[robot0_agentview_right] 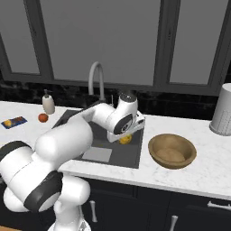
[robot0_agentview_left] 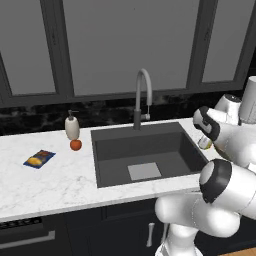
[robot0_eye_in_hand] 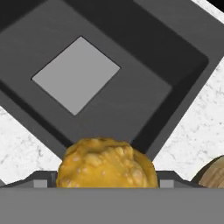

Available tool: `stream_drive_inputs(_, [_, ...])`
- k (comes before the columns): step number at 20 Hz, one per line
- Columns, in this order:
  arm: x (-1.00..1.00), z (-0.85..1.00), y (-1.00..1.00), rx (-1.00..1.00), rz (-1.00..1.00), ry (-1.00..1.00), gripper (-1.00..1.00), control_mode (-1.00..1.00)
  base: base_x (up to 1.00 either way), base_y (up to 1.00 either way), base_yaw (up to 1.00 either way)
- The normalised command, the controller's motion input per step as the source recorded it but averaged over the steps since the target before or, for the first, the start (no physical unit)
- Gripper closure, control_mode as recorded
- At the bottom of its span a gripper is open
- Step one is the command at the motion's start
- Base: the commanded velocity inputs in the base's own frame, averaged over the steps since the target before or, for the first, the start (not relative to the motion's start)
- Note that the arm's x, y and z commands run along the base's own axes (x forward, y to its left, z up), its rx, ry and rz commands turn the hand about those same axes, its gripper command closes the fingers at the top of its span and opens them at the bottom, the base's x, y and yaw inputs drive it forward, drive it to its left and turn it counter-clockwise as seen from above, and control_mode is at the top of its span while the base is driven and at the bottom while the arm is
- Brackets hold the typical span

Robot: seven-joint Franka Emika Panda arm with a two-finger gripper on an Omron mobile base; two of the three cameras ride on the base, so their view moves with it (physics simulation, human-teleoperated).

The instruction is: Pick the squash from the sink and place it in the bowl. Then pick the bowl and place it in the microwave. Then close the microwave door and press the start button.

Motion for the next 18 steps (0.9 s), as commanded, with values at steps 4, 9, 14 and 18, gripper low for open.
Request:
stream_drive_inputs(4, [-0.07,0.21,-1.00,0.00,-0.01,0.00,1.00,-1.00,0.00,0.00,0.00])
stream_drive_inputs(9, [0.05,0.13,-1.00,0.00,-0.06,0.00,1.00,-1.00,0.00,0.00,0.00])
stream_drive_inputs(14, [0.14,-0.14,-0.95,-0.02,-0.04,0.01,1.00,-1.00,0.00,0.00,0.00])
stream_drive_inputs(18, [0.34,-0.29,-0.68,-0.10,-0.01,0.00,1.00,-1.00,0.00,0.00,0.00])
